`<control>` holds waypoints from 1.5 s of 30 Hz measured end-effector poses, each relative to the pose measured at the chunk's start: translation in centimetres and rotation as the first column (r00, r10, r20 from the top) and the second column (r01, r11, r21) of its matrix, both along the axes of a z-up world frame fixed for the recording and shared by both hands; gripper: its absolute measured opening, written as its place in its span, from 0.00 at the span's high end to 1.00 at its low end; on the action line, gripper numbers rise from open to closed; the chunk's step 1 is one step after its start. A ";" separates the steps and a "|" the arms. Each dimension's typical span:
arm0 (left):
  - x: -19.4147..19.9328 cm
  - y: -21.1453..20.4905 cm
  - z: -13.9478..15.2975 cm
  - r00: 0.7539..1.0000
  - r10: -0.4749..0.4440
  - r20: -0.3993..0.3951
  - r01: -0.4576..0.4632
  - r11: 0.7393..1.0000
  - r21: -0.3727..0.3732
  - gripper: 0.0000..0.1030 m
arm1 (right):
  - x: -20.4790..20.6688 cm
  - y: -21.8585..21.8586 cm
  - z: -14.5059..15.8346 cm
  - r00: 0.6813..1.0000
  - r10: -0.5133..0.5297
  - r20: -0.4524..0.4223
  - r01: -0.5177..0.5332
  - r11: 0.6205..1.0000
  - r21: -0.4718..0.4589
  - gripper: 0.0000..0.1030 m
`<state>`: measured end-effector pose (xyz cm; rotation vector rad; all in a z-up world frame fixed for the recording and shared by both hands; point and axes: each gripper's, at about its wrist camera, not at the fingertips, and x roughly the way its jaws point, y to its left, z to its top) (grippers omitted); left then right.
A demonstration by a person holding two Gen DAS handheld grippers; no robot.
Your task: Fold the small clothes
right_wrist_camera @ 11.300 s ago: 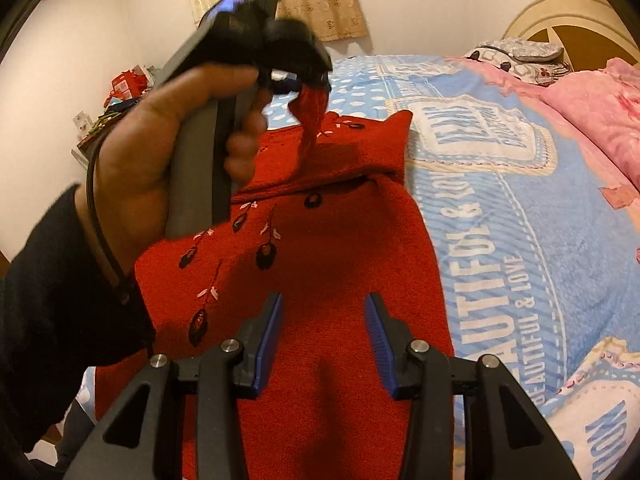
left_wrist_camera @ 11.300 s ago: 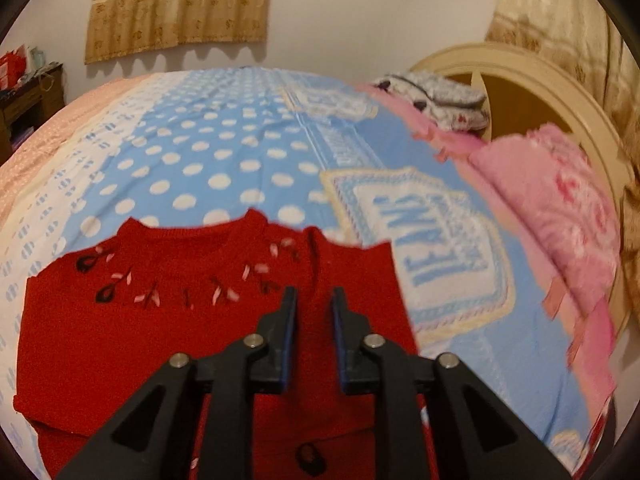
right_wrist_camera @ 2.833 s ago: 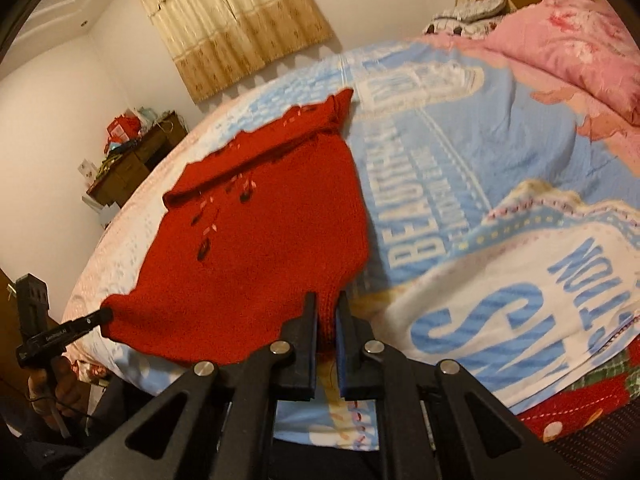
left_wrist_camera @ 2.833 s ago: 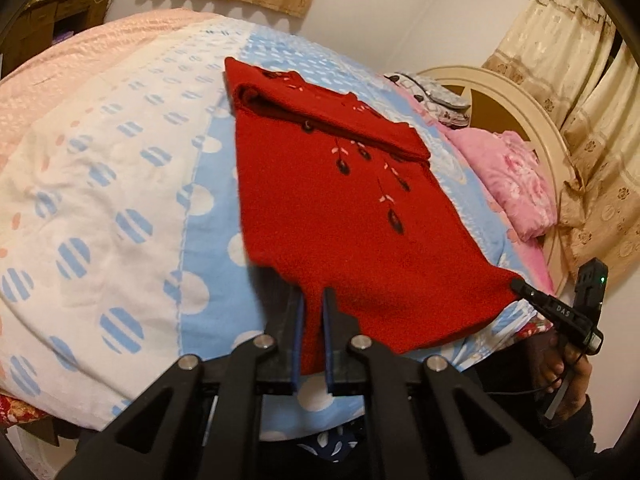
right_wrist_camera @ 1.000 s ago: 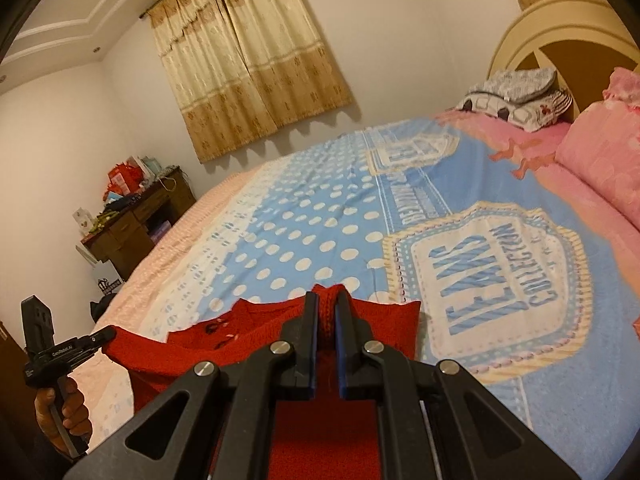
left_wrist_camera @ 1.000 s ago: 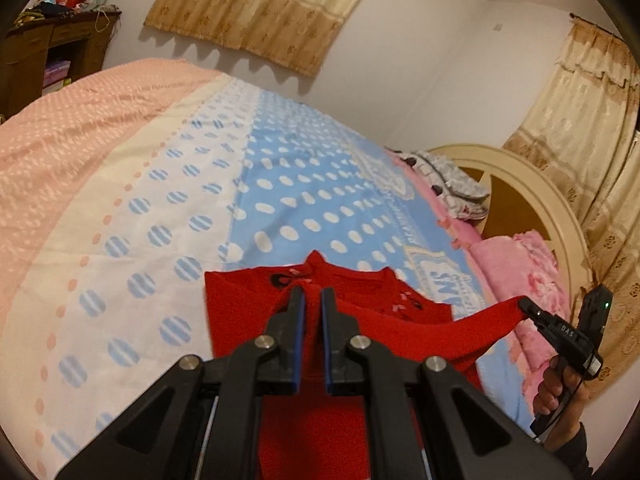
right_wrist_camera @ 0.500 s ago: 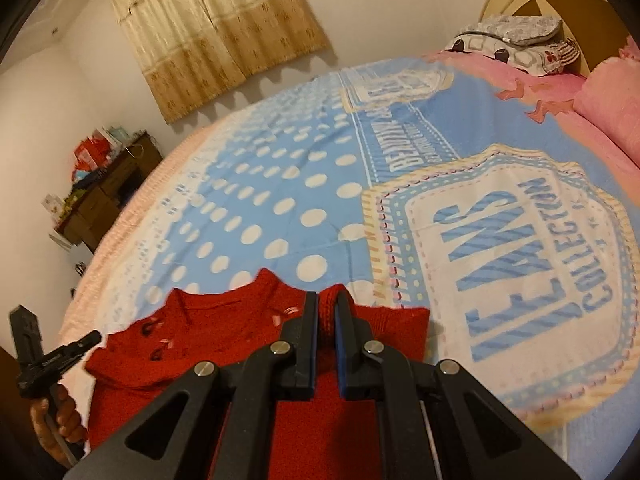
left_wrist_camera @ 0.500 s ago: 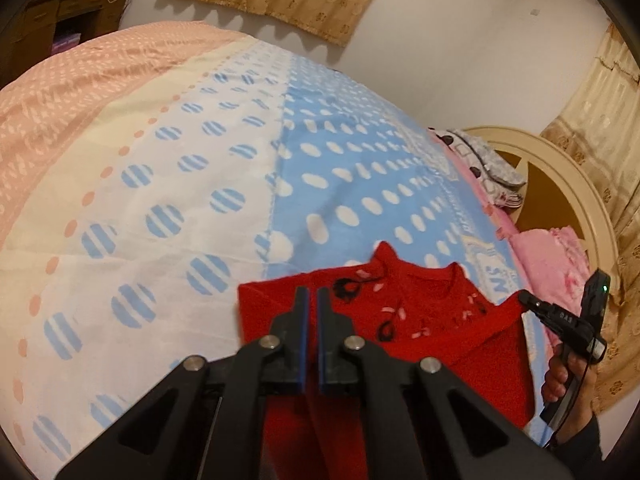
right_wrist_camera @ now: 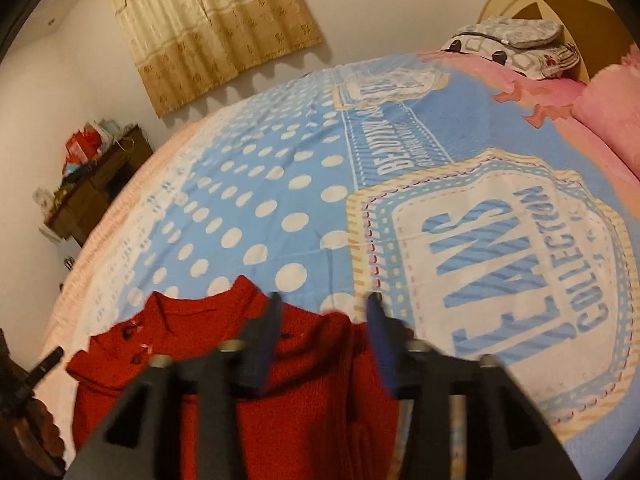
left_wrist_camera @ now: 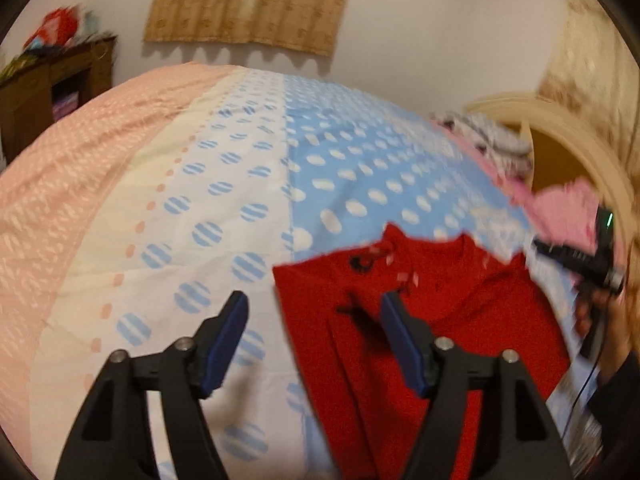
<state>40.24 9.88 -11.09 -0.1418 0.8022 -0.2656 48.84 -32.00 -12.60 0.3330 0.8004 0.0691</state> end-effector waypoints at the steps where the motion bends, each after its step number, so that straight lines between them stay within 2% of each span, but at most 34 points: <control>1: 0.0 -0.6 -0.3 1.000 -0.022 -0.016 0.022 0.999 0.045 0.22 | -0.4 0.1 0.2 1.000 0.011 -0.004 -0.011 1.000 -0.014 0.54; 2: 0.0 -1.4 -0.7 0.999 -0.043 -0.029 0.046 0.993 0.111 0.22 | -0.7 0.5 0.3 1.000 0.023 -0.020 -0.024 0.998 -0.065 0.54; 3: -0.1 -2.2 -1.1 0.998 -0.057 -0.023 0.060 0.983 0.171 0.22 | -1.1 1.3 0.3 0.998 0.030 -0.048 -0.037 0.986 -0.161 0.54; 4: -0.2 -2.7 -1.3 0.998 -0.065 -0.017 0.067 0.976 0.206 0.22 | -1.2 1.8 0.2 0.997 0.032 -0.067 -0.047 0.974 -0.220 0.54; 5: -0.2 -3.2 -1.5 0.997 -0.070 -0.015 0.071 0.969 0.238 0.22 | -1.4 2.7 -0.1 0.994 0.048 -0.102 -0.077 0.947 -0.311 0.54; 9: 1.0 -4.2 -1.9 0.997 -0.071 -0.029 0.076 0.968 0.241 0.22 | -1.7 4.7 -1.9 0.968 0.137 -0.212 -0.210 0.901 -0.379 0.54; 12: 2.7 -4.1 -2.1 1.000 -0.005 -0.022 0.011 0.967 0.255 0.21 | -0.9 6.6 -2.9 0.958 0.158 -0.237 -0.252 0.859 -0.446 0.54; 13: 3.1 -3.8 -2.1 1.000 0.024 -0.019 -0.019 0.968 0.252 0.21 | 0.0 6.9 -2.9 0.962 0.152 -0.227 -0.242 0.861 -0.447 0.54; 16: 4.4 -1.7 -2.1 0.988 0.156 -0.017 -0.148 0.960 0.238 0.20 | 1.9 6.2 -2.2 0.975 0.113 -0.190 -0.179 0.910 -0.375 0.54; 19: 4.1 -0.4 -2.0 0.977 0.211 -0.024 -0.200 0.953 0.228 0.21 | 1.8 5.8 -1.8 0.983 0.098 -0.157 -0.145 0.936 -0.322 0.54; 21: 3.3 0.3 -1.9 0.972 0.234 -0.014 -0.223 0.945 0.241 0.21 | 1.3 6.2 -2.0 0.982 0.106 -0.157 -0.152 0.937 -0.314 0.54; 25: 1.2 0.8 -1.6 0.975 0.223 -0.019 -0.214 0.953 0.212 0.21 | -0.9 6.0 -2.5 0.982 0.111 -0.154 -0.158 0.930 -0.333 0.54; 35: -4.8 -1.6 -1.3 0.995 0.097 -0.028 -0.090 0.980 0.176 0.21 | -9.1 3.6 -1.8 0.989 0.096 -0.114 -0.124 0.954 -0.273 0.54; 42: -5.9 -2.8 -3.1 0.994 0.093 -0.056 -0.081 0.980 0.184 0.18 | -13.9 4.9 -1.7 0.989 0.128 -0.067 -0.141 0.959 -0.248 0.53; 45: -5.9 -2.7 -4.1 0.992 0.105 -0.066 -0.091 0.978 0.187 0.14 | -14.2 5.6 -3.1 0.984 0.149 -0.097 -0.169 0.952 -0.256 0.53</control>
